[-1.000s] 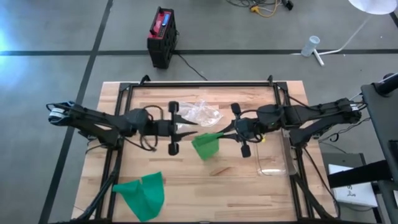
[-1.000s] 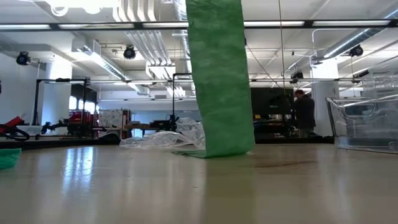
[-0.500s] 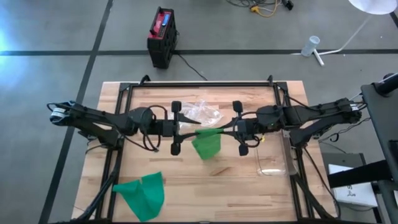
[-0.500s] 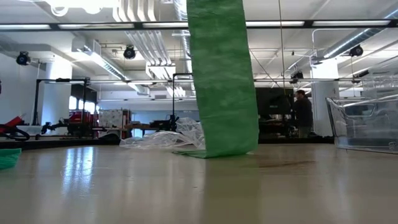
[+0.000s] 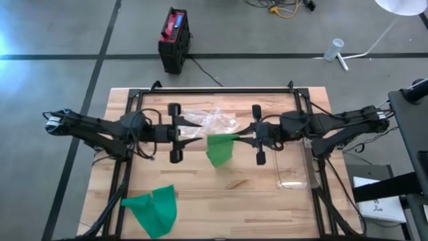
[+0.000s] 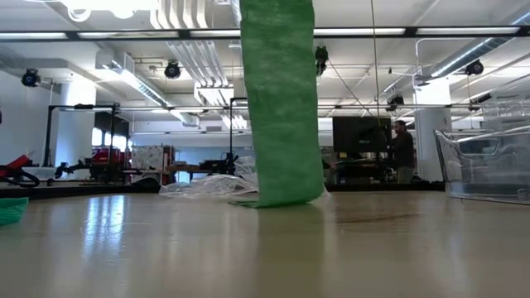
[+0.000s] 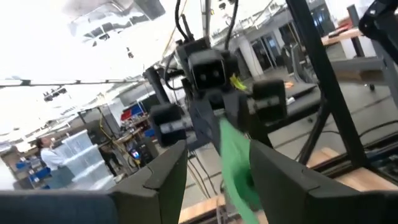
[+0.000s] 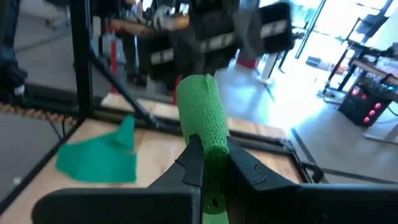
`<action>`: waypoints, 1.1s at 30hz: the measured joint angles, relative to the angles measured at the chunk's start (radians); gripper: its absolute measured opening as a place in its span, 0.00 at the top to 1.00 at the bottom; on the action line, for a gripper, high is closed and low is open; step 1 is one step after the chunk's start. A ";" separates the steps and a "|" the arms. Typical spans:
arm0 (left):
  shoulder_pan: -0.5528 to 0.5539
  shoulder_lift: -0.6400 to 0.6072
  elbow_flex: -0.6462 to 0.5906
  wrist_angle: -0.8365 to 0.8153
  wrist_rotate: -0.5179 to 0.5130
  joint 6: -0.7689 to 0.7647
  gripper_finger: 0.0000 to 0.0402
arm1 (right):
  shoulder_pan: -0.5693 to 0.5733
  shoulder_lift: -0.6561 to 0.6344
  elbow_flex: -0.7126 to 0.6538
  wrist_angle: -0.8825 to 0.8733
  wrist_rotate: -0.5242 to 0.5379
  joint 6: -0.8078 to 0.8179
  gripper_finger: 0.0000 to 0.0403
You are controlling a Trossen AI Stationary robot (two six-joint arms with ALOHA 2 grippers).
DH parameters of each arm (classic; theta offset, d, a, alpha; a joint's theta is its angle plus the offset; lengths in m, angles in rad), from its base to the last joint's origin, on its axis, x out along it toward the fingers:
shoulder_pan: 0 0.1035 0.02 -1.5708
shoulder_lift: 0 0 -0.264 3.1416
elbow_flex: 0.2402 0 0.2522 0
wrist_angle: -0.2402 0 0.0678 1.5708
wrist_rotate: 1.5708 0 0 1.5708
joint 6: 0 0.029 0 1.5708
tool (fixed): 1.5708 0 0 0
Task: Roll bandage
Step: Roll the green bandage
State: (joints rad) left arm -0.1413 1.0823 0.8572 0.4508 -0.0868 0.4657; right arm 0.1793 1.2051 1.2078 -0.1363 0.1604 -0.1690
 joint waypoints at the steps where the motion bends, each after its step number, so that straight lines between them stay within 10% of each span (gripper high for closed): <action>1: 0.000 -0.010 -0.032 0.029 0.000 -0.010 0.59 | -0.002 0.000 -0.010 0.027 -0.001 0.008 0.94; 10: 0.002 -0.016 -0.239 0.340 -0.083 -0.105 0.59 | -0.022 0.007 -0.098 0.268 -0.001 0.064 0.94; 23: 0.071 0.148 -0.134 0.297 -0.088 -0.171 0.58 | -0.043 0.007 -0.106 0.292 -0.002 0.037 0.94; 33: 0.073 0.283 -0.036 0.273 -0.088 -0.192 0.97 | -0.043 0.007 -0.107 0.289 0.077 -0.001 0.94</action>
State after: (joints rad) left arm -0.0681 1.3651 0.8215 0.7235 -0.1745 0.2733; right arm 0.1364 1.2118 1.1011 0.1528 0.2378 -0.1702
